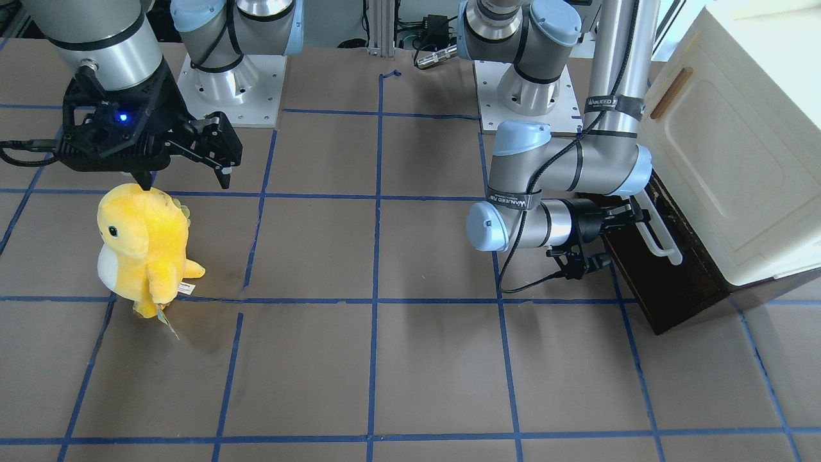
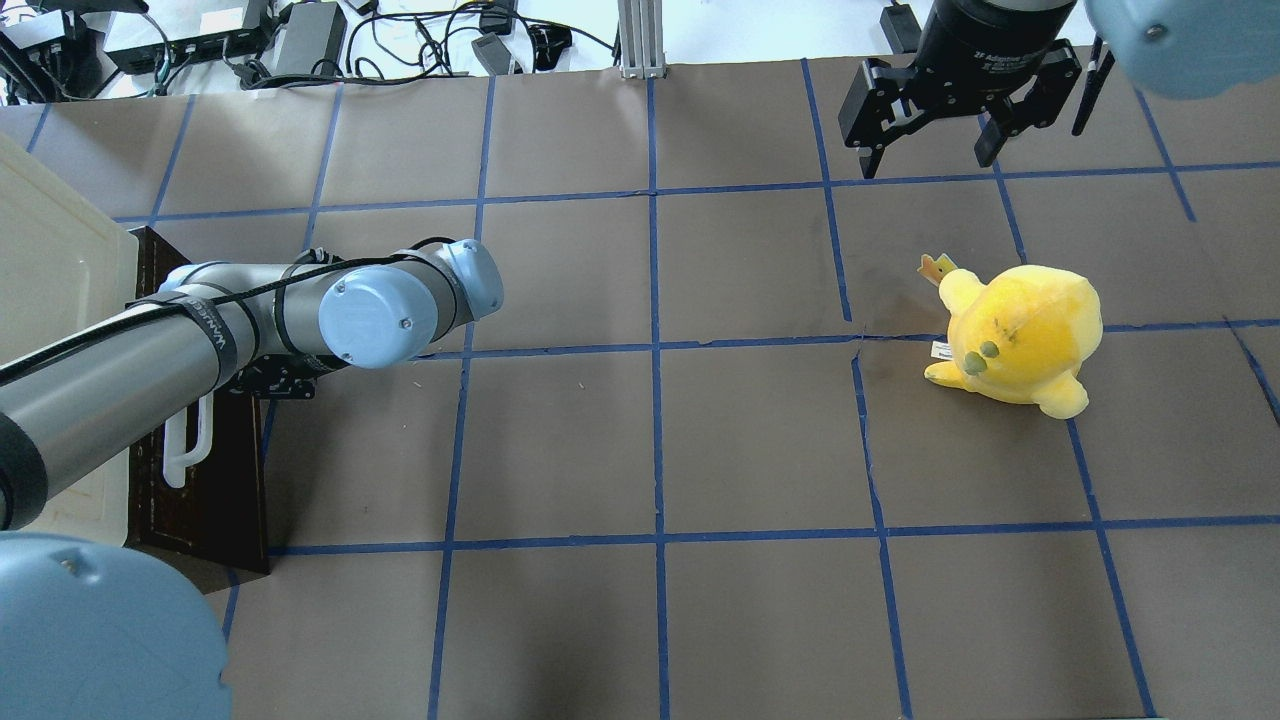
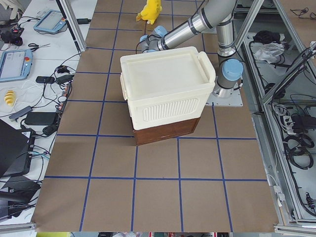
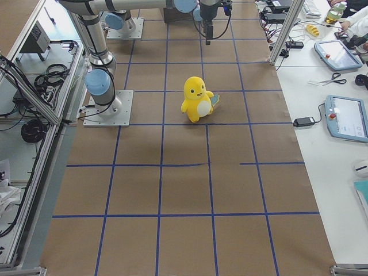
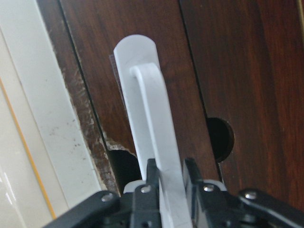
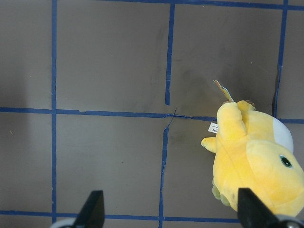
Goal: Pull drawer sideways
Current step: 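Pull the handle with the left gripper, sliding the drawer outward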
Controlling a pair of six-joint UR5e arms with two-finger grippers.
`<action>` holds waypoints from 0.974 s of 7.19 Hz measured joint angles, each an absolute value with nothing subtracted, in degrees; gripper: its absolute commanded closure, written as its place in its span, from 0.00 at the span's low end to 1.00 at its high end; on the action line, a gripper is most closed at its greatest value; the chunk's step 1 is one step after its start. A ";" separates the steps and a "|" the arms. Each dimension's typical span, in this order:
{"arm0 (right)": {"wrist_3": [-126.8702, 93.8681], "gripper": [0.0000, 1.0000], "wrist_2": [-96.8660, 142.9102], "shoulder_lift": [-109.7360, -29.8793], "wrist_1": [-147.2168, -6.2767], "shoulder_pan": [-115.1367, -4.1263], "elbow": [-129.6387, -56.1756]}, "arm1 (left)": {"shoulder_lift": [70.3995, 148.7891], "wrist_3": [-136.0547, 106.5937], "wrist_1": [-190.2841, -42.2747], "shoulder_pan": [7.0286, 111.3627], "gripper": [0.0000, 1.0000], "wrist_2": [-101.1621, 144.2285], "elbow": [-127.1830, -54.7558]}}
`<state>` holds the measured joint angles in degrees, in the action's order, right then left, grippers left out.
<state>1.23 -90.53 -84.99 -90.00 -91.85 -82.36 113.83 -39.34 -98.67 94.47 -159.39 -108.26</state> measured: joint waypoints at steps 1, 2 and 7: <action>1.23 0.00 -90.53 -84.99 -90.00 -91.85 -82.35 | 113.81 -39.34 -98.69 94.64 0.92 -159.37 -108.15; 1.23 0.00 -90.53 -84.99 -90.00 -91.85 -82.35 | 113.71 -39.31 -98.70 94.73 0.92 -159.43 -108.03; 1.23 0.00 -90.53 -84.99 -90.00 -91.85 -82.35 | 113.48 -39.20 -98.70 95.61 0.92 -159.50 -107.76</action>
